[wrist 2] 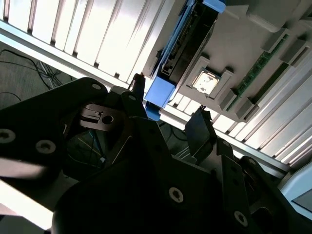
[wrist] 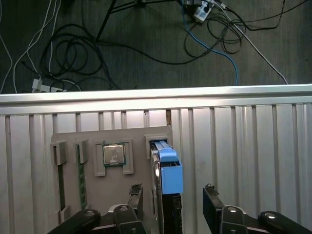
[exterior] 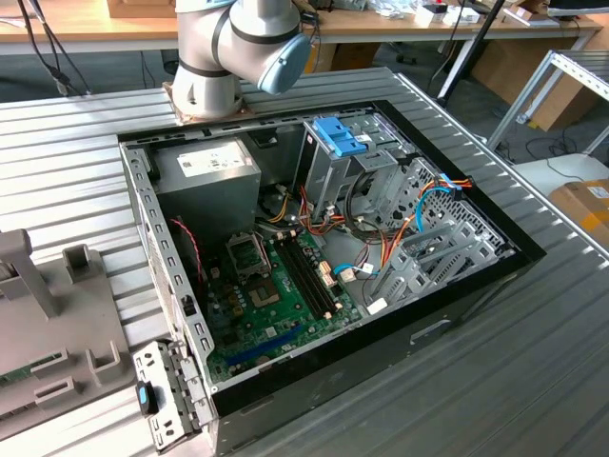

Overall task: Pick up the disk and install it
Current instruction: 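Pick up the disk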

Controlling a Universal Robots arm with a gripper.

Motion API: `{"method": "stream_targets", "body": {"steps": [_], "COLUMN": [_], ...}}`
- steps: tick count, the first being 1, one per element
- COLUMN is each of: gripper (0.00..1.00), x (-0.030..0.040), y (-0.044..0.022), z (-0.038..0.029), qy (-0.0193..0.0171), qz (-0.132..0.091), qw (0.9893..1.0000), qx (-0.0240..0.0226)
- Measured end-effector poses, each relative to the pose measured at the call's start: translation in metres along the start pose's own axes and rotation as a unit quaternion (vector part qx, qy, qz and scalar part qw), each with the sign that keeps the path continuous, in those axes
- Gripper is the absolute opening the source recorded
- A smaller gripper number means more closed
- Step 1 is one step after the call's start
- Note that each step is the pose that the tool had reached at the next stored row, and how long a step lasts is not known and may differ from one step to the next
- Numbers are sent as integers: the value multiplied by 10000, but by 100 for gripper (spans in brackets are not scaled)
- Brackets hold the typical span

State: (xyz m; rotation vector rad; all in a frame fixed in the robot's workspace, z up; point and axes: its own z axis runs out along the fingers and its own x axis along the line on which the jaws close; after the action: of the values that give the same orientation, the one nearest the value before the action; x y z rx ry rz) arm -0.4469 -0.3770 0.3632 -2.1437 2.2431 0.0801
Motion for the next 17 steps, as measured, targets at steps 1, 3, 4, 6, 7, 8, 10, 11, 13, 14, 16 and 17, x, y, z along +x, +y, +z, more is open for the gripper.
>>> {"method": "stream_targets", "body": {"steps": [1,3,4,6,7,8,10,11,13,14,16,17], "gripper": [60,60,60,60,60,60,60,60,60,60,60,60], "x": [0,0,0,0,1,1,1,1,1,1,1,1], "y": [0,0,0,0,0,0,0,0,-1,-1,0,0], "z": [1,1,1,8,12,12,13,14,20,21,23,23], "qy": [0,-1,0,-1,0,0,0,0,-1,-1,0,0], "qz": [0,0,0,0,0,0,0,0,0,0,0,0], "qw": [10000,10000,10000,10000,10000,10000,10000,10000,10000,10000,10000,10000], "qx": [0,1,1,1,0,0,1,1,1,1,1,0]}}
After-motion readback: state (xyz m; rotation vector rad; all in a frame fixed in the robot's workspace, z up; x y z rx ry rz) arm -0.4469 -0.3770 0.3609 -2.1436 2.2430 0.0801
